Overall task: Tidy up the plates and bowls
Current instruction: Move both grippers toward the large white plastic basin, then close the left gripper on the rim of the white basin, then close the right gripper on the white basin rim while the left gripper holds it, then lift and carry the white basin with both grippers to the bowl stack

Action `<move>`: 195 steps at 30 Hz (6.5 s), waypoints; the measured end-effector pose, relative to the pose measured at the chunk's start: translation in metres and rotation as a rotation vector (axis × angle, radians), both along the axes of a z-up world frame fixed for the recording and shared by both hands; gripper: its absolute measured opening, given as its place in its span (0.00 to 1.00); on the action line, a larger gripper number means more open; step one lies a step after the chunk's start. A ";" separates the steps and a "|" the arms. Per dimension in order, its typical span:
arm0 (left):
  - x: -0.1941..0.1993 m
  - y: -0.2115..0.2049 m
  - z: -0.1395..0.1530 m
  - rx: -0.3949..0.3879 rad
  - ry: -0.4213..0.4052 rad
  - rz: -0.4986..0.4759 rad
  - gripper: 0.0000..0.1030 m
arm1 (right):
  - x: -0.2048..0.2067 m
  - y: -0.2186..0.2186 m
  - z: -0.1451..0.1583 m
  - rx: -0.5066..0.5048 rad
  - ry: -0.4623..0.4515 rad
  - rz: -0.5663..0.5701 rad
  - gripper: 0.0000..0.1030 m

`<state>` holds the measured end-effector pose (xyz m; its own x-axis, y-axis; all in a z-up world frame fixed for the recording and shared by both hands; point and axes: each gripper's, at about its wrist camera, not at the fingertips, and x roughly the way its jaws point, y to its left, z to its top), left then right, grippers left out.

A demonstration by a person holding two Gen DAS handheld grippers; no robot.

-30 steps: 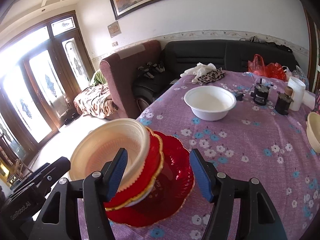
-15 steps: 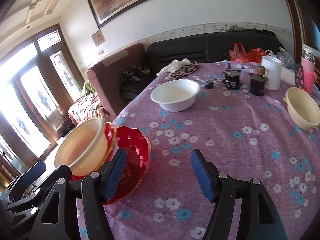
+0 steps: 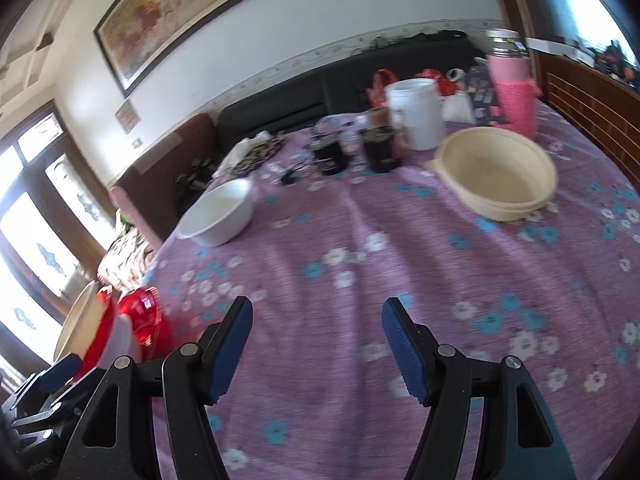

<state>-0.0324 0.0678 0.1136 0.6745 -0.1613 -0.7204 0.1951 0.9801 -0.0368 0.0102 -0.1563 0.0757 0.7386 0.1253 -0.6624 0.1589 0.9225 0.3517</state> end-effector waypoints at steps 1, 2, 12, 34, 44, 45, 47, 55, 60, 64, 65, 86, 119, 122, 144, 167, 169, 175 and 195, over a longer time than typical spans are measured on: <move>0.001 -0.004 -0.002 -0.002 0.012 -0.011 0.85 | -0.001 -0.015 -0.001 0.001 0.003 -0.029 0.69; 0.004 -0.011 -0.005 -0.005 0.028 -0.026 0.85 | -0.003 -0.030 -0.002 0.006 0.006 -0.057 0.69; 0.022 -0.050 -0.036 -0.014 0.140 -0.084 0.85 | -0.008 -0.138 -0.007 0.037 0.009 -0.283 0.69; 0.069 -0.068 -0.064 -0.097 0.252 -0.082 0.85 | 0.013 -0.189 -0.048 0.114 0.077 -0.414 0.70; 0.149 -0.024 -0.056 -0.252 0.266 0.153 0.85 | 0.006 -0.193 -0.048 0.024 0.051 -0.428 0.70; 0.155 -0.021 -0.056 -0.250 0.274 0.173 0.85 | 0.006 -0.191 -0.048 0.021 0.051 -0.425 0.70; 0.167 -0.012 -0.053 -0.247 0.270 0.217 0.85 | 0.005 -0.188 -0.047 0.016 0.046 -0.421 0.70; 0.231 0.030 -0.036 -0.218 0.181 0.439 0.87 | 0.007 -0.170 -0.038 -0.042 0.016 -0.379 0.70; 0.260 0.046 -0.051 -0.215 0.206 0.526 0.87 | 0.007 -0.165 -0.035 -0.057 0.003 -0.357 0.70; 0.276 0.057 -0.073 -0.251 0.275 0.555 0.87 | 0.009 -0.162 -0.034 -0.059 0.001 -0.341 0.70; 0.279 0.059 -0.079 -0.269 0.302 0.557 0.87 | 0.009 -0.161 -0.034 -0.061 -0.001 -0.336 0.70; 0.281 0.066 -0.098 -0.404 0.407 0.461 0.11 | 0.080 -0.102 -0.034 0.292 0.080 -0.033 0.75; 0.255 0.051 -0.070 -0.407 0.358 0.401 0.11 | 0.236 0.055 -0.044 0.323 0.204 0.174 0.10; 0.238 0.043 -0.066 -0.420 0.356 0.364 0.11 | 0.217 0.050 -0.035 0.293 0.187 0.164 0.11; 0.115 -0.012 -0.083 -0.340 0.364 0.145 0.11 | 0.073 -0.011 -0.049 0.384 0.209 0.056 0.10; 0.023 0.024 -0.059 -0.316 0.198 0.043 0.11 | -0.022 -0.006 -0.061 0.506 0.250 0.107 0.10; 0.015 0.028 -0.053 -0.315 0.175 0.045 0.11 | -0.026 -0.001 -0.053 0.490 0.232 0.114 0.10; -0.007 0.040 -0.032 -0.297 0.104 0.047 0.11 | -0.041 0.020 -0.026 0.418 0.169 0.140 0.10; -0.057 0.102 0.016 -0.311 -0.114 0.124 0.19 | -0.063 0.098 0.033 0.282 0.025 0.256 0.10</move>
